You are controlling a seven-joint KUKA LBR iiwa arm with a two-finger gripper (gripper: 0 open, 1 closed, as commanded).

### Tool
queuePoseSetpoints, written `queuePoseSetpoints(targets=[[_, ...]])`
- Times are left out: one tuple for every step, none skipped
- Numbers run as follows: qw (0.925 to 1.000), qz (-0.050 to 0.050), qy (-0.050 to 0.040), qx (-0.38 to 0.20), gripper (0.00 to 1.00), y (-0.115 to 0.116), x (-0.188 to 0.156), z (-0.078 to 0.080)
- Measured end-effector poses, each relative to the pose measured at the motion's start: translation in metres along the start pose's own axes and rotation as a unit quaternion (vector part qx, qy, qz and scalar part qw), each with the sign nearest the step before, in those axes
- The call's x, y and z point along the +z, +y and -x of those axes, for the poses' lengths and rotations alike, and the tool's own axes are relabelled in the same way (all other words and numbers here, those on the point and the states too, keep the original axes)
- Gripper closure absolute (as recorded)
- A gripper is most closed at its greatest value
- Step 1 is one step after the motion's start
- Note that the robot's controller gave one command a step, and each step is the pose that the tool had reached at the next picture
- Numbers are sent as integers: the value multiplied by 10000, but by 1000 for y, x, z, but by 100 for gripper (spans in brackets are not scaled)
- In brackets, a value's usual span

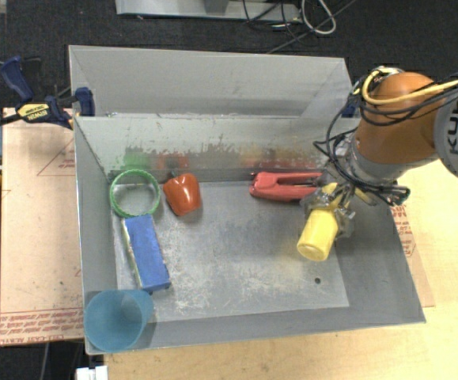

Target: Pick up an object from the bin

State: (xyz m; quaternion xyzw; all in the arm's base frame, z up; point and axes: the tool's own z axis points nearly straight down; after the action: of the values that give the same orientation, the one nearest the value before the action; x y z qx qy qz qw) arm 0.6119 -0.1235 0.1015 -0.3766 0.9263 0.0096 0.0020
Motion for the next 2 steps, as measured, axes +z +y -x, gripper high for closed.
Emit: queuePoseSetpoints(targets=[[10000, -53, -38, 9, 100, -2, -40, 3], [10000, -42, -36, 16, 100, -1, -47, 3]])
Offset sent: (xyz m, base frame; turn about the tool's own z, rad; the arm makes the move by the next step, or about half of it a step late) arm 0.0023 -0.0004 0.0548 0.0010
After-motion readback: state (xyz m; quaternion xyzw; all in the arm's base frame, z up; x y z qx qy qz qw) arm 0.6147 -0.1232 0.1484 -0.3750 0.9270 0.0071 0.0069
